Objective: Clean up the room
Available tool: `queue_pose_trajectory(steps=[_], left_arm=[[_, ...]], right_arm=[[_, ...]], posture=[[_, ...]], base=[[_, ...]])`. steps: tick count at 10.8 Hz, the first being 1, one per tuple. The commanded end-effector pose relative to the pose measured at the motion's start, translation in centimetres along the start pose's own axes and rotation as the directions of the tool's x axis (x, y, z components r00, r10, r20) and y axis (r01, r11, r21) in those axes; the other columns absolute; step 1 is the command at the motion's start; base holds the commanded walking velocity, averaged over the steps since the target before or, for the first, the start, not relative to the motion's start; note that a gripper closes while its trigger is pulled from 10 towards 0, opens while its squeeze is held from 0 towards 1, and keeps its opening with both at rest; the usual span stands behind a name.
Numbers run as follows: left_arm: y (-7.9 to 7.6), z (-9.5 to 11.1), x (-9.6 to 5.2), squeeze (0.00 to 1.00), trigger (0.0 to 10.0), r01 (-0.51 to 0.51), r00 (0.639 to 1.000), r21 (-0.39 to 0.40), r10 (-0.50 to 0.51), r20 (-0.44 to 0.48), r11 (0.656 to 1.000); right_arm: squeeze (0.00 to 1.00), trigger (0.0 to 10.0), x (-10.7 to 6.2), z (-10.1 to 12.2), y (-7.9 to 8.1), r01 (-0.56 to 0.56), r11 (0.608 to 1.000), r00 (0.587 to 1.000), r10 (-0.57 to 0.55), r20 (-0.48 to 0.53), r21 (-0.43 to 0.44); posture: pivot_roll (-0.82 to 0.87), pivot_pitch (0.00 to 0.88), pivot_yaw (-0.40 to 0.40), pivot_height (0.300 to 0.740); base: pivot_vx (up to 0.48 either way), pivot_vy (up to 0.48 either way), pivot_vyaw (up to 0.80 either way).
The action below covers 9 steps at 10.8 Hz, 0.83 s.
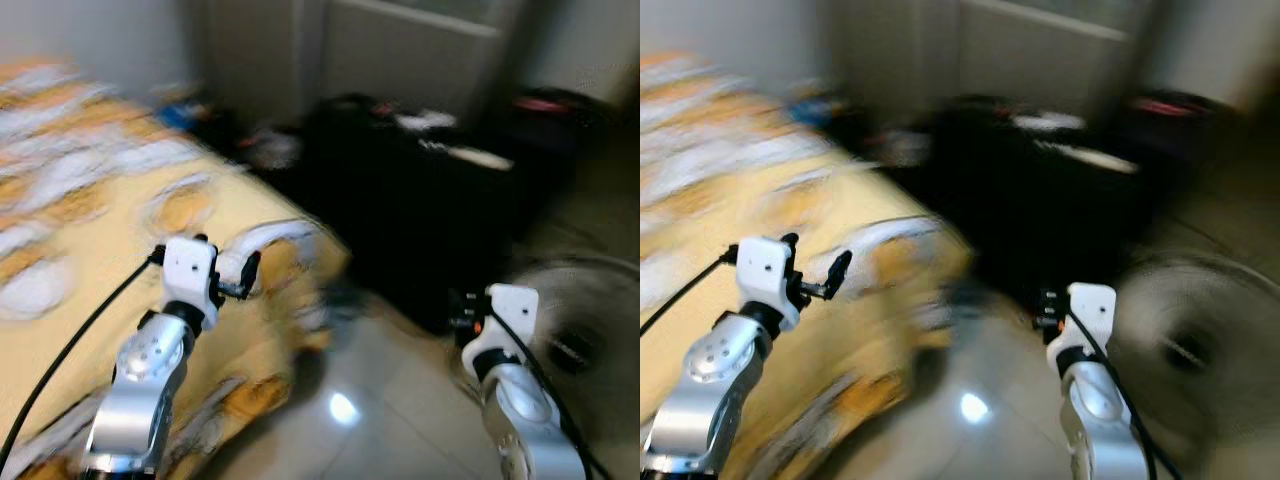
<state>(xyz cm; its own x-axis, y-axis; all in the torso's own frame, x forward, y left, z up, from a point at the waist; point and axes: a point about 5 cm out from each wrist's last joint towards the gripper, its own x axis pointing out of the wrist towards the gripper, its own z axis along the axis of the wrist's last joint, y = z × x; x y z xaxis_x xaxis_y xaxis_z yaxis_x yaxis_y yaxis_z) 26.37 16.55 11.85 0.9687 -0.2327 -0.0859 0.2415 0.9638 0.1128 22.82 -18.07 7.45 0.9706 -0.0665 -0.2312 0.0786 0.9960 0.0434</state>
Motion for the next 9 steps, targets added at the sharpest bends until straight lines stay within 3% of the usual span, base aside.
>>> queue_pose_trajectory(steps=[1, 9], left_arm=[[-0.4, 0.1, 0.0, 0.0, 10.0, 0.028, 1.0, 0.003, -0.028, 0.005, 1.0], [1.1, -0.9, -1.6, 0.0, 10.0, -0.018, 1.0, 0.001, 0.018, -0.018, 1.0]], right_arm=[[0.0, 10.0, 0.0, 0.2, -0.5, 0.021, 1.0, 1.0, -0.021, 0.007, 0.004], [0.0, 10.0, 0.1, 0.5, -0.4, 0.023, 1.0, 0.999, -0.023, 0.038, 0.001]], posture=[[-0.06, 0.0, 0.018, 0.74], [-0.05, 0.0, 0.015, 0.74]], base=[[0.345, 0.0, -0.78], [0.326, 0.0, -0.78]])
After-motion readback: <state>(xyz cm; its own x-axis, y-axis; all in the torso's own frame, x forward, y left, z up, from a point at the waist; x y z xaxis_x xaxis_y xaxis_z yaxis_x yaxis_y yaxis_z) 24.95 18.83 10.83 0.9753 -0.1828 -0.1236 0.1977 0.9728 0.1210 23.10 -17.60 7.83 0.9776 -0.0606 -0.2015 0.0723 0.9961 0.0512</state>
